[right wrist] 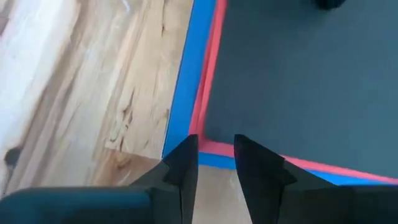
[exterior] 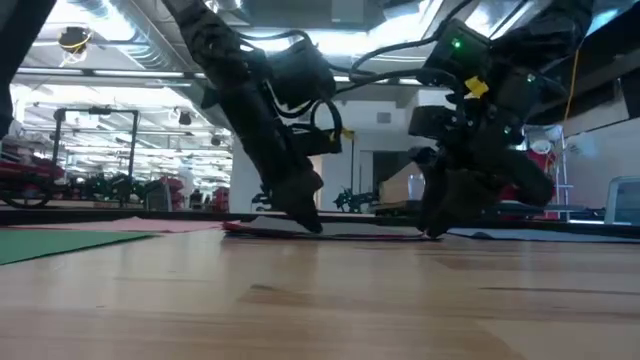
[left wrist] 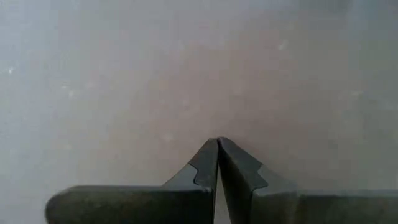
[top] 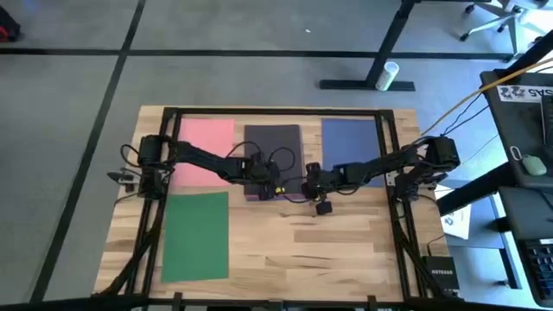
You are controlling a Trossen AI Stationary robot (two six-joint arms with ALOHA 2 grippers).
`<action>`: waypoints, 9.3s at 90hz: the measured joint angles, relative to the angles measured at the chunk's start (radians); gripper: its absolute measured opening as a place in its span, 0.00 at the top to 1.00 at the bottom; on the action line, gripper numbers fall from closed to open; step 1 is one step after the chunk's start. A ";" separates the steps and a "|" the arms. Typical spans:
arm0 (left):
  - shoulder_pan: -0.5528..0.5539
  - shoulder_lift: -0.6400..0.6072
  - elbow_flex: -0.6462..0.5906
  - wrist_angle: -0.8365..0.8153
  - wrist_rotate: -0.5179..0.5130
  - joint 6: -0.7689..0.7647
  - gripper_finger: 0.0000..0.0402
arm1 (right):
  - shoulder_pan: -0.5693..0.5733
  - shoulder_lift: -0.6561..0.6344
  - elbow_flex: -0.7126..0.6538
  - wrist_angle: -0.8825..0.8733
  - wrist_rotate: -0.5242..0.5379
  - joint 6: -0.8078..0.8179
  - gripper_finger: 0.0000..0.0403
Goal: Organize paper
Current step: Move the black paper to the bottom right of the table
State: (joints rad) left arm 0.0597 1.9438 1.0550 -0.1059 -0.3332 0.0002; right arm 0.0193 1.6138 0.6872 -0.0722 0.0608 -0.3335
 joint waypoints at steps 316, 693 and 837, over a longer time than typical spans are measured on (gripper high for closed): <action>0.000 -0.042 -0.036 0.026 0.019 0.014 1.00 | 0.014 -0.071 0.000 -0.066 -0.080 0.143 0.81; -0.033 -0.046 0.006 -0.015 0.019 0.037 1.00 | 0.014 -0.018 0.000 -0.067 -0.125 0.224 0.77; -0.033 -0.046 0.006 -0.014 0.019 0.033 1.00 | -0.033 -0.012 0.035 -0.083 -0.080 0.119 0.99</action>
State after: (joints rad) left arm 0.0269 1.8977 1.0615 -0.1204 -0.3140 0.0334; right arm -0.0139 1.6016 0.7219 -0.1551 -0.0187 -0.2150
